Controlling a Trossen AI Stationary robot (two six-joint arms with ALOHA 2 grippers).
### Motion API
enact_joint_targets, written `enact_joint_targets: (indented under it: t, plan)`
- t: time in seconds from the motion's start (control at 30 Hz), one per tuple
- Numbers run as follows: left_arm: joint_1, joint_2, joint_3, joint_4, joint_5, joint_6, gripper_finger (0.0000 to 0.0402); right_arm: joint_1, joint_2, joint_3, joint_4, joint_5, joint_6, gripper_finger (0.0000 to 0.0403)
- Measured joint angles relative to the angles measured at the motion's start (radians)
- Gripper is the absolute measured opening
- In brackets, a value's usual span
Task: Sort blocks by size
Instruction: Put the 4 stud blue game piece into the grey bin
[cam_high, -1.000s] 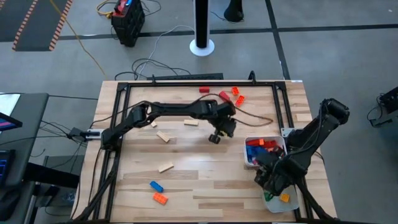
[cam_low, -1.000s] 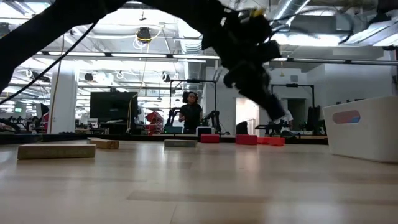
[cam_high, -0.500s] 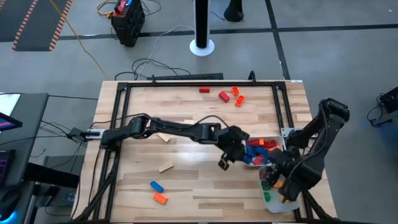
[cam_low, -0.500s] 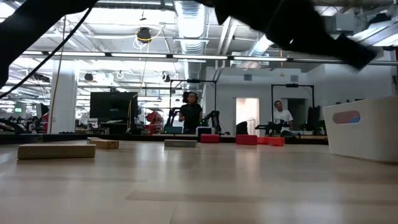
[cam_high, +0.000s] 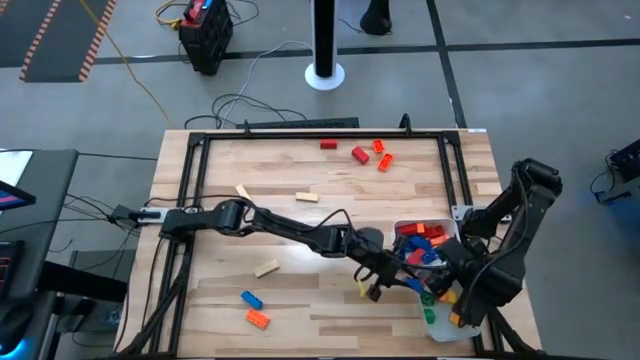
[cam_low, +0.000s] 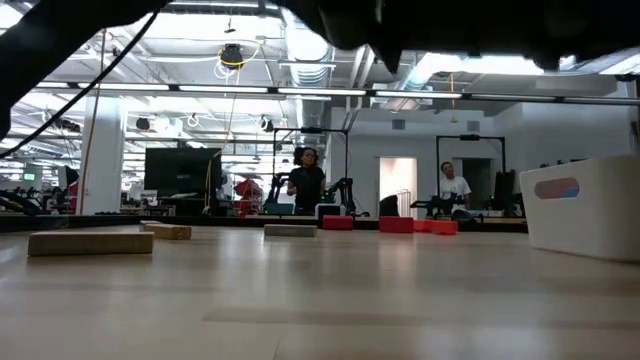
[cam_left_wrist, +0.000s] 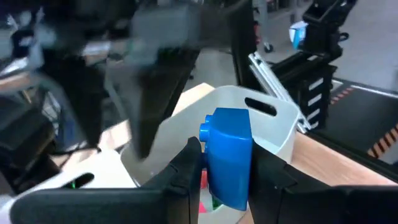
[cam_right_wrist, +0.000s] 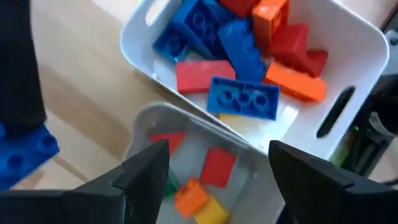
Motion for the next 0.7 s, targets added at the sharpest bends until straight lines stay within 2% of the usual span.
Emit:
enact_joint_targets:
  t: [0.27, 0.4, 0.57, 0.7]
  plan:
    - [0.004, 0.059, 0.024, 0.041, -0.073, -0.003, 0.0085, -0.001, 0.0, 0.001, 0.017, -0.056, -0.003, 0.0301]
    - [0.014, 0.056, 0.023, -0.004, -0.119, -0.008, 0.0085, 0.0, 0.004, 0.002, 0.053, -0.006, -0.041, 0.0301]
    - [0.062, -0.014, 0.025, -0.114, -0.127, -0.009, 0.0085, 0.014, 0.055, 0.003, 0.042, 0.077, -0.061, 0.0301]
    - [0.105, -0.033, 0.025, -0.236, -0.128, -0.02, 0.0085, 0.011, 0.104, 0.003, 0.062, 0.083, -0.165, 0.0301]
